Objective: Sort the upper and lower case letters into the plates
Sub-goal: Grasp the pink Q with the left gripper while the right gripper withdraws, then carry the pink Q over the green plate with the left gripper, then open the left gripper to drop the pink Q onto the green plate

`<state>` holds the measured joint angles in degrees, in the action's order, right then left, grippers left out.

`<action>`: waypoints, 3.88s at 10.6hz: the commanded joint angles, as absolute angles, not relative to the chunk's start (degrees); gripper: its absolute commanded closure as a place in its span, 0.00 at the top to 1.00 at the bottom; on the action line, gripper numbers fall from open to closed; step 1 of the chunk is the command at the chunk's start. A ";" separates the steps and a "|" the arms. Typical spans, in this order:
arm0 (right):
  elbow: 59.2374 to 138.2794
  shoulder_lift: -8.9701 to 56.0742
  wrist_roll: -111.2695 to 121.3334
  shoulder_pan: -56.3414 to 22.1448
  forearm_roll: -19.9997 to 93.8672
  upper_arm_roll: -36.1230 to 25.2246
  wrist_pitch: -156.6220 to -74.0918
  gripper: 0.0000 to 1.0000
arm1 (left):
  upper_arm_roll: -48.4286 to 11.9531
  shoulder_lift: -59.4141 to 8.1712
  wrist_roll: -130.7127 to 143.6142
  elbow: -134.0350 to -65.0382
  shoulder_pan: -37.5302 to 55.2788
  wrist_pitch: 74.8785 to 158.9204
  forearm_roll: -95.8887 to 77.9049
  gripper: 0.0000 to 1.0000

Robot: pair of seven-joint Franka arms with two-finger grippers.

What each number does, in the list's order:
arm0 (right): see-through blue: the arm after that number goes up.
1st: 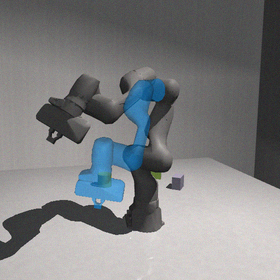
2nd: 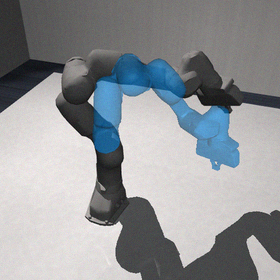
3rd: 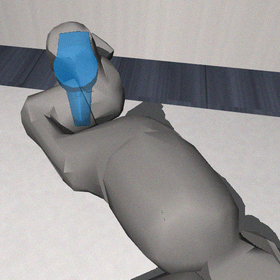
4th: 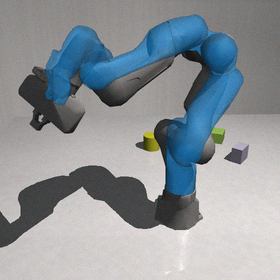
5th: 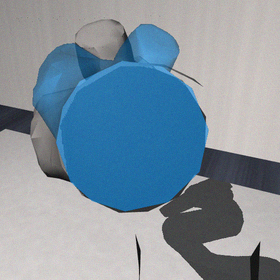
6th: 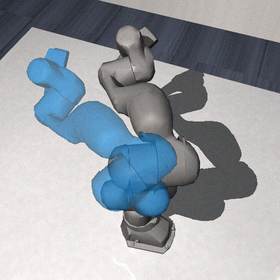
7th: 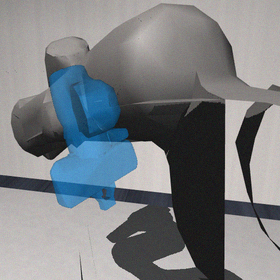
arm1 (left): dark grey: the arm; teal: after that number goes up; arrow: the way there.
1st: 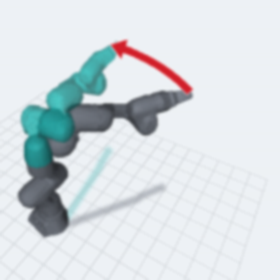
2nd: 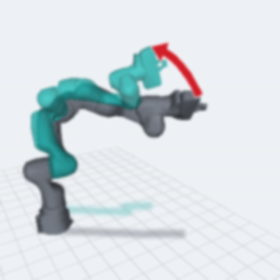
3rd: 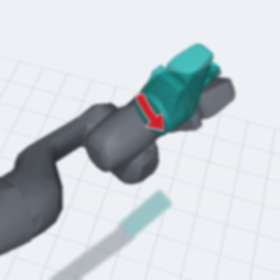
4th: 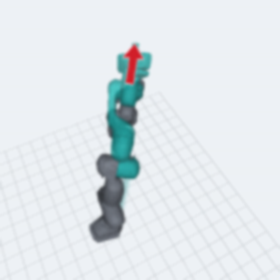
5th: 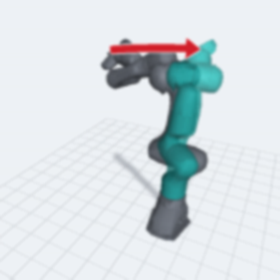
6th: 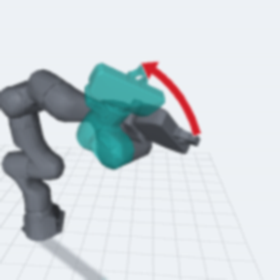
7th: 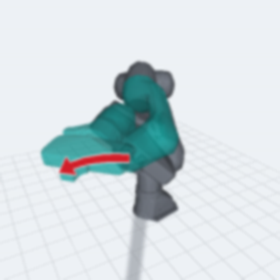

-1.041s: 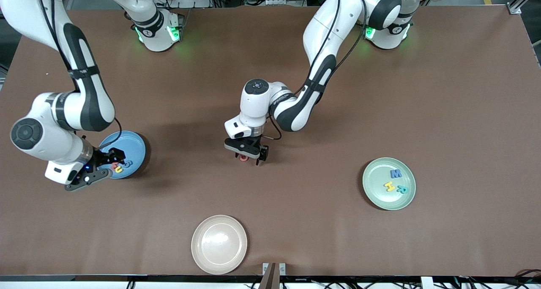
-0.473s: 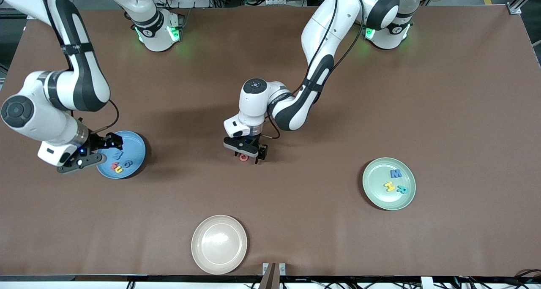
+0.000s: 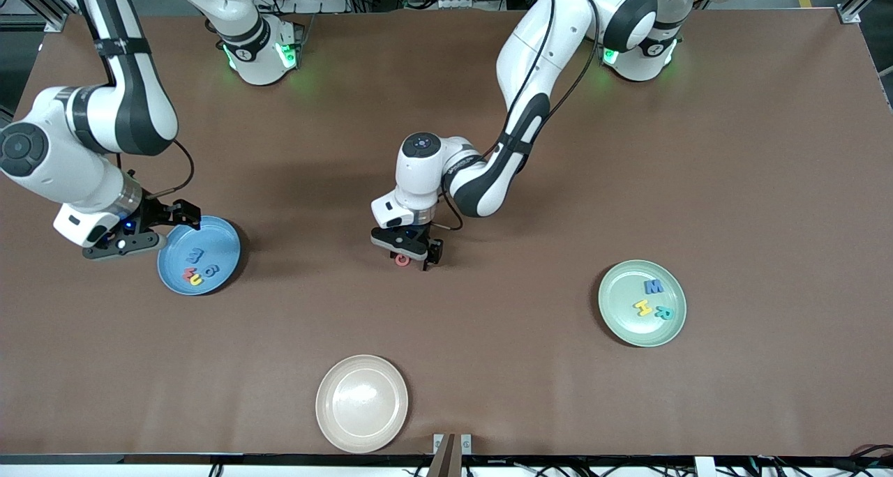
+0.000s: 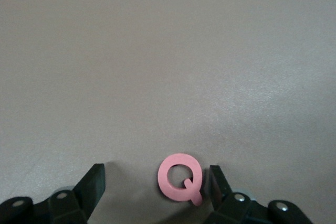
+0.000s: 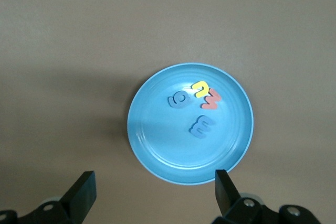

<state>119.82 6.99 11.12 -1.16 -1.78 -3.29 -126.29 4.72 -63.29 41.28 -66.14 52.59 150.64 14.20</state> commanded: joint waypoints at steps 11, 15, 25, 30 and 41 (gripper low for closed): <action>97.77 -1.06 -0.78 -1.76 -1.32 -2.37 -98.64 1.00 | 6.07 -64.60 45.26 -64.16 53.70 151.61 15.38 0.38; 91.51 -0.97 -1.67 -2.19 -1.23 -2.37 -92.47 1.00 | 5.98 -63.90 45.70 -64.42 53.70 151.61 15.03 0.00; 89.12 -1.41 -2.49 -2.55 -2.90 -2.20 -90.97 1.00 | 4.76 -39.84 46.23 -68.64 41.07 113.96 8.79 0.00; 85.36 -1.06 -2.46 -2.02 -2.46 -2.64 -89.04 1.00 | 3.26 -29.46 36.66 -78.46 25.86 103.27 1.50 0.00; 84.55 -1.05 -2.46 -1.05 -2.29 -2.81 -87.80 1.00 | 2.81 -36.47 30.51 -91.41 11.52 121.82 1.67 0.38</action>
<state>85.63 -1.19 -2.99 -1.74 -2.22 -3.20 -88.80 3.26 -36.86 32.63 -91.93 12.69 121.77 2.47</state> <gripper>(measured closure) 0.000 0.626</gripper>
